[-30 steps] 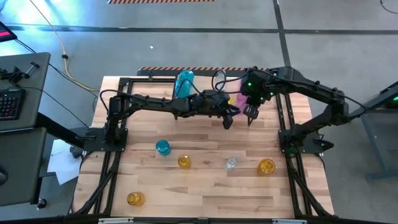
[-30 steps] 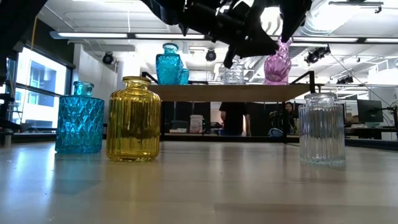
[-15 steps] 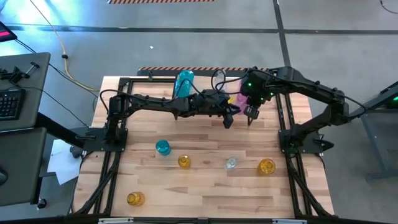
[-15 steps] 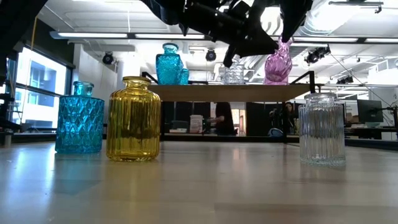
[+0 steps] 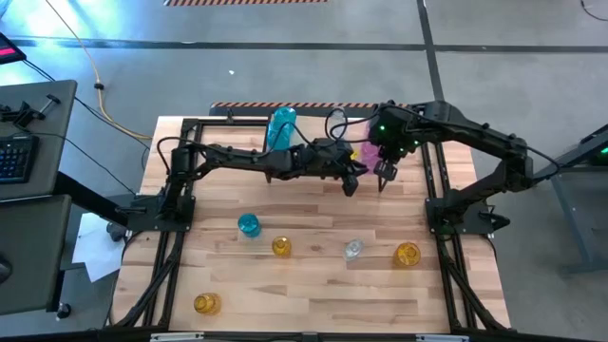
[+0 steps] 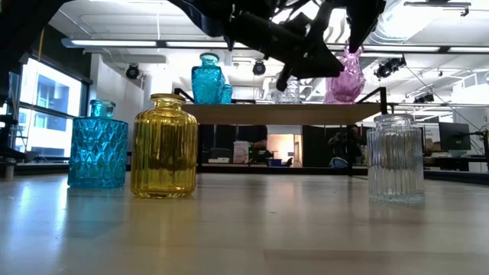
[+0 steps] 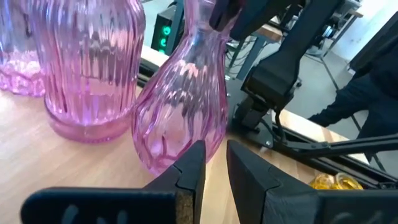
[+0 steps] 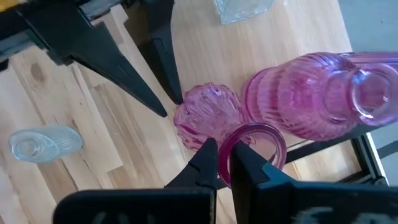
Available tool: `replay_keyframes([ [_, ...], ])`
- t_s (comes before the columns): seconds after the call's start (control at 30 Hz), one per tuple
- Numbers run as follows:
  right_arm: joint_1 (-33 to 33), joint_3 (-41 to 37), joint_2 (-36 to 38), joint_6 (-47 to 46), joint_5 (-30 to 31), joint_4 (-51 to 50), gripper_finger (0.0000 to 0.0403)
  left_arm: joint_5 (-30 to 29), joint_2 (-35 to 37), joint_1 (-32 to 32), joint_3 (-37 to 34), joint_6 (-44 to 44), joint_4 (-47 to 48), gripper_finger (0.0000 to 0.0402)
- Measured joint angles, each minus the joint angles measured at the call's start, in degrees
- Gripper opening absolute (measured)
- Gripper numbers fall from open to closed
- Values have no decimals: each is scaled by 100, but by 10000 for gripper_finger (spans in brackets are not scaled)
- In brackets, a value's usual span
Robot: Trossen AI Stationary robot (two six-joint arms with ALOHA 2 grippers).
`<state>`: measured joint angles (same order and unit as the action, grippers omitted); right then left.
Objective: Sort vases onto shelf
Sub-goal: Put the purple transparent vase on the shelf aligned with the other purple vases
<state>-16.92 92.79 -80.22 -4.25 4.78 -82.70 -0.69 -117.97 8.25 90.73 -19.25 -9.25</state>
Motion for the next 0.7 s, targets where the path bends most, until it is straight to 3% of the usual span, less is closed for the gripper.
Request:
replay_keyframes([
  [0.33, 1, 0, -1, -5, 15, 20, 0, 81, -389, 0, 665, 190, 453, 58],
  [0.7, 4, 2, -7, 17, 130, 86, 0, -129, -400, 0, 703, 190, 590, 58],
])
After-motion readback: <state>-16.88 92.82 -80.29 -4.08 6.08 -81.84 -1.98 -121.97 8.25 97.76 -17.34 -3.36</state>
